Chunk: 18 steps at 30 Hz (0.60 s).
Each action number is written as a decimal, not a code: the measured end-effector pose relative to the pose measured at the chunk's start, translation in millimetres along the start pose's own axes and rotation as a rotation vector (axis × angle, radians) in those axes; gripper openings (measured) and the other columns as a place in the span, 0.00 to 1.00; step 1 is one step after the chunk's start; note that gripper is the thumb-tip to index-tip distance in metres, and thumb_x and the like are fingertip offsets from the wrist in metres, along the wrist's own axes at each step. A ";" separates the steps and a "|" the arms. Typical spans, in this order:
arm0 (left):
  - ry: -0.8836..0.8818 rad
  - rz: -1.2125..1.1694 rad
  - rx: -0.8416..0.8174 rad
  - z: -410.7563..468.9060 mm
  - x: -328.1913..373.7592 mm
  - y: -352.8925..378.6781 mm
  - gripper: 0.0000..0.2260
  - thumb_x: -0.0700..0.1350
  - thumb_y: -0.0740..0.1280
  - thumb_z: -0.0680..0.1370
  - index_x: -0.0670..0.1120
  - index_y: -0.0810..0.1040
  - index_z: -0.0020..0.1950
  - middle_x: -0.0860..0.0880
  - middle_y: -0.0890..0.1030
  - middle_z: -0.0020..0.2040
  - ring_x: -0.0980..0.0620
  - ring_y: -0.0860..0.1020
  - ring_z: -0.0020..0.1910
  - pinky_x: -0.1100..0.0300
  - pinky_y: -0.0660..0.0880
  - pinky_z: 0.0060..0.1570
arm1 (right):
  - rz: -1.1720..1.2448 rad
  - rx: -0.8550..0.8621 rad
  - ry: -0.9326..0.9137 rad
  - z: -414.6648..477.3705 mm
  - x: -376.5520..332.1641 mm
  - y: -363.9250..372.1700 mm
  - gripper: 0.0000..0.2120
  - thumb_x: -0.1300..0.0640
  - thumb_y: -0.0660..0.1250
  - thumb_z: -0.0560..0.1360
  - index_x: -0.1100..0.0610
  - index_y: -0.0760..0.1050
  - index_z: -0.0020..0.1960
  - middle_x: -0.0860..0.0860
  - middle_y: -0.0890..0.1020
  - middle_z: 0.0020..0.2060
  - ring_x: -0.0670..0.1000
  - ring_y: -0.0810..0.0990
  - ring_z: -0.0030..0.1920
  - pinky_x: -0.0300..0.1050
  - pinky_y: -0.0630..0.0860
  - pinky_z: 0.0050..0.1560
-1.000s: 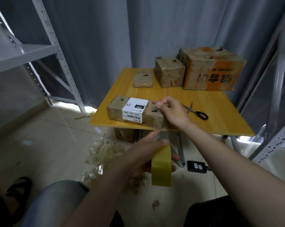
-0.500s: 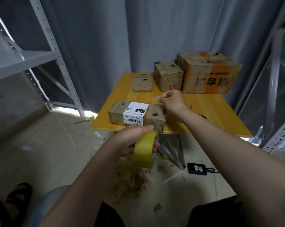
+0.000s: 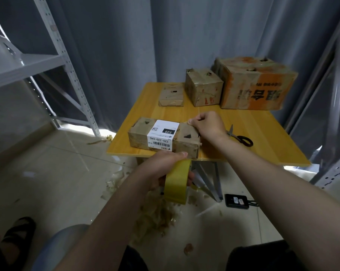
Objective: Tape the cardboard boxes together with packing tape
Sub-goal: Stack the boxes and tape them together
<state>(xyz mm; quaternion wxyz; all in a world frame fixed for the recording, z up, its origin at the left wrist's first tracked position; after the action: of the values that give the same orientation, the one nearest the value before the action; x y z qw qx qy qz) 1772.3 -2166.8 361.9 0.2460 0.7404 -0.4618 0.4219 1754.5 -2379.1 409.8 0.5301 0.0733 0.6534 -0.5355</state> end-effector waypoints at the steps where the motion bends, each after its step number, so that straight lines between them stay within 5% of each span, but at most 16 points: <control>1: 0.001 -0.007 -0.003 1.2 -1.2 0.5 0.15 0.52 0.64 0.85 0.41 0.79 0.60 0.39 0.88 0.46 0.43 0.88 0.42 0.54 0.83 0.40 | -0.038 0.013 -0.011 -2.2 -0.7 -1.4 0.12 0.45 0.73 0.78 0.50 0.83 0.40 0.44 0.86 0.38 0.49 0.84 0.44 0.51 0.82 0.48; 3: 0.003 -0.017 -0.008 3.5 -2.8 1.0 0.15 0.52 0.64 0.85 0.40 0.80 0.58 0.39 0.88 0.46 0.43 0.88 0.42 0.54 0.83 0.39 | -0.123 0.027 -0.039 -5.7 -1.8 -2.6 0.12 0.41 0.71 0.78 0.48 0.85 0.51 0.45 0.87 0.48 0.51 0.84 0.53 0.50 0.81 0.51; 6: 0.011 -0.014 -0.008 5.5 -4.0 1.6 0.14 0.52 0.64 0.85 0.41 0.80 0.58 0.39 0.88 0.46 0.43 0.88 0.42 0.53 0.83 0.41 | -0.116 0.009 -0.117 -7.4 -7.1 -2.2 0.26 0.43 0.71 0.79 0.48 0.73 0.75 0.51 0.79 0.69 0.55 0.76 0.69 0.55 0.76 0.66; 10: 0.012 -0.012 -0.004 8.1 -5.8 2.0 0.15 0.52 0.65 0.84 0.41 0.79 0.60 0.39 0.88 0.47 0.42 0.87 0.43 0.50 0.83 0.45 | 0.021 -0.048 -0.226 -8.5 -14.9 1.8 0.06 0.53 0.72 0.79 0.53 0.86 0.52 0.50 0.80 0.62 0.51 0.77 0.64 0.42 0.70 0.61; 14: 0.011 -0.035 0.005 10.2 -8.3 3.9 0.14 0.51 0.66 0.84 0.42 0.78 0.61 0.38 0.87 0.47 0.41 0.87 0.43 0.50 0.84 0.45 | 0.180 -0.154 -0.092 -7.3 1.7 7.8 0.19 0.49 0.70 0.81 0.58 0.82 0.35 0.54 0.87 0.41 0.50 0.83 0.42 0.44 0.74 0.46; 18: 0.019 -0.073 0.013 9.7 -12.5 9.5 0.13 0.51 0.66 0.84 0.43 0.78 0.60 0.39 0.87 0.46 0.41 0.87 0.43 0.49 0.82 0.47 | 0.133 -0.191 -0.081 -8.2 -0.1 8.8 0.23 0.46 0.69 0.82 0.59 0.76 0.34 0.55 0.75 0.28 0.50 0.71 0.29 0.45 0.68 0.39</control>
<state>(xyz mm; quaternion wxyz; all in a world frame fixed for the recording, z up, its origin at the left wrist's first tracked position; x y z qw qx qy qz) 1765.0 -2172.5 345.9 0.2608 0.7543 -0.4294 0.4227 1755.4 -2369.0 403.3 0.5947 0.0441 0.6732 -0.4372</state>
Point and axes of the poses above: each hand's wrist, its own z-axis towards the middle knuckle, its own y-axis out of the palm, x = y × z, the point moved 9 cm from there along z, towards the middle knuckle
